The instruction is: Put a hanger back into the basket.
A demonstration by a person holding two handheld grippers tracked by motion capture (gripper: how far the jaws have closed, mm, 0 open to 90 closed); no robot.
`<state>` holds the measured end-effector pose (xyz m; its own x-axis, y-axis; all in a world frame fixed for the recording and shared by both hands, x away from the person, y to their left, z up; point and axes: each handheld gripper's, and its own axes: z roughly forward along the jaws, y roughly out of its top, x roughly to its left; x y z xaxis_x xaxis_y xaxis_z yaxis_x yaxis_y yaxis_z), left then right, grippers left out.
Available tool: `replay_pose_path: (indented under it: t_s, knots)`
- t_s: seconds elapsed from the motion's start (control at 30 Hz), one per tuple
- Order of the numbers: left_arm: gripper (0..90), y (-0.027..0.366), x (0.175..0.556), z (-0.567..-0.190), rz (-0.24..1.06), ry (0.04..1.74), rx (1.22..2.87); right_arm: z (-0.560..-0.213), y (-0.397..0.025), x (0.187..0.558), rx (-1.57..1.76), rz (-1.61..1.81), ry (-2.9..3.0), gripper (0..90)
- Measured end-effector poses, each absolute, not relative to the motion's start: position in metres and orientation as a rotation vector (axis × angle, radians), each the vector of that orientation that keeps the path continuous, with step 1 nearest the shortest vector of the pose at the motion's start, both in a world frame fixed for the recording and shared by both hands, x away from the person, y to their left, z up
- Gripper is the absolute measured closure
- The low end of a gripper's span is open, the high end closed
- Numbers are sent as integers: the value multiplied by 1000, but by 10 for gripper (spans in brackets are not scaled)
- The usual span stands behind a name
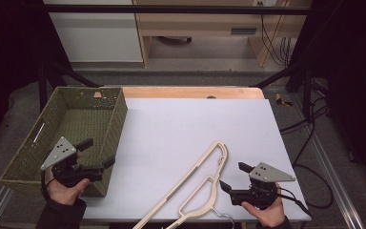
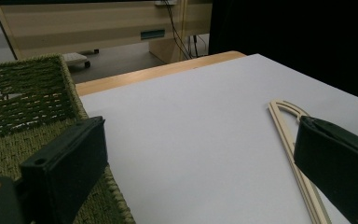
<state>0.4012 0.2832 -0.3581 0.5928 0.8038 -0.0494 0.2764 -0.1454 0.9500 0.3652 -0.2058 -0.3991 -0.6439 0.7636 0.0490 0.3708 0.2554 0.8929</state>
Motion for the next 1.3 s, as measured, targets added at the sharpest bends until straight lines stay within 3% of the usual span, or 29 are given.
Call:
replay_pose_path:
  t_s: [0.57,1.3]
  knots:
    - [28,280,401,-359,591,895,1718,-440,-195,349,1106,1281,2305,289]
    - [35,272,401,-362,579,887,1737,-469,-182,339,1125,1168,2486,642]
